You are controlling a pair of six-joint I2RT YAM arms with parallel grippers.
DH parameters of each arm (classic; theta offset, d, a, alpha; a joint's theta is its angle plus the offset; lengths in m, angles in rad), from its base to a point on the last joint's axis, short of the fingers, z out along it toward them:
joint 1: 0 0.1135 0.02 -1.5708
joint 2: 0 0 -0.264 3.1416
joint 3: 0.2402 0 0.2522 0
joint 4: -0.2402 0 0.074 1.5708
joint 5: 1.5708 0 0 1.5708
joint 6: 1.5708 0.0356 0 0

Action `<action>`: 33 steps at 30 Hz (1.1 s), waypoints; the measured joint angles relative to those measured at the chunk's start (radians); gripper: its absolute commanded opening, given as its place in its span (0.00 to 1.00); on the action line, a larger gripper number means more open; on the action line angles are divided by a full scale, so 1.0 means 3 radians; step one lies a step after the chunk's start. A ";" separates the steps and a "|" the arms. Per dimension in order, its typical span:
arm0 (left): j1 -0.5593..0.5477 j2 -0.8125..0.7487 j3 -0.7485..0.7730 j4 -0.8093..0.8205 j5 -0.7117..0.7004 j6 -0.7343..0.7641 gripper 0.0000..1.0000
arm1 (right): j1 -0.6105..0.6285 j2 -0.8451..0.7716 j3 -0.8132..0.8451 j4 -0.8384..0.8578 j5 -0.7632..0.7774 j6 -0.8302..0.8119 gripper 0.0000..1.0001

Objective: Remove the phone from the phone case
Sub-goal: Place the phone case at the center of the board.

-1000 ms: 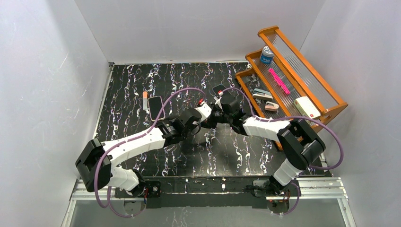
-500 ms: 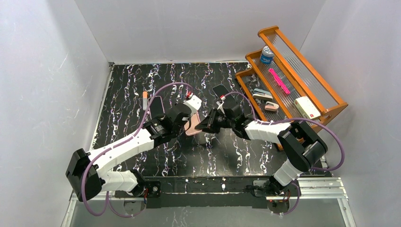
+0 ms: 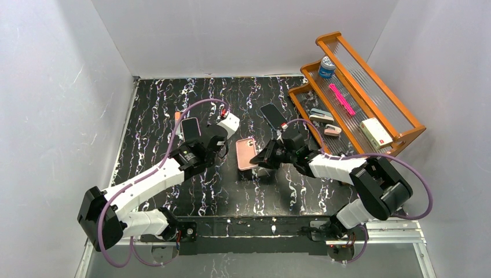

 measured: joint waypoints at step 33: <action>-0.0949 0.0773 -0.0866 0.1172 -0.0292 0.1063 0.00 | -0.0149 0.0202 -0.0430 0.0278 0.0454 -0.0243 0.40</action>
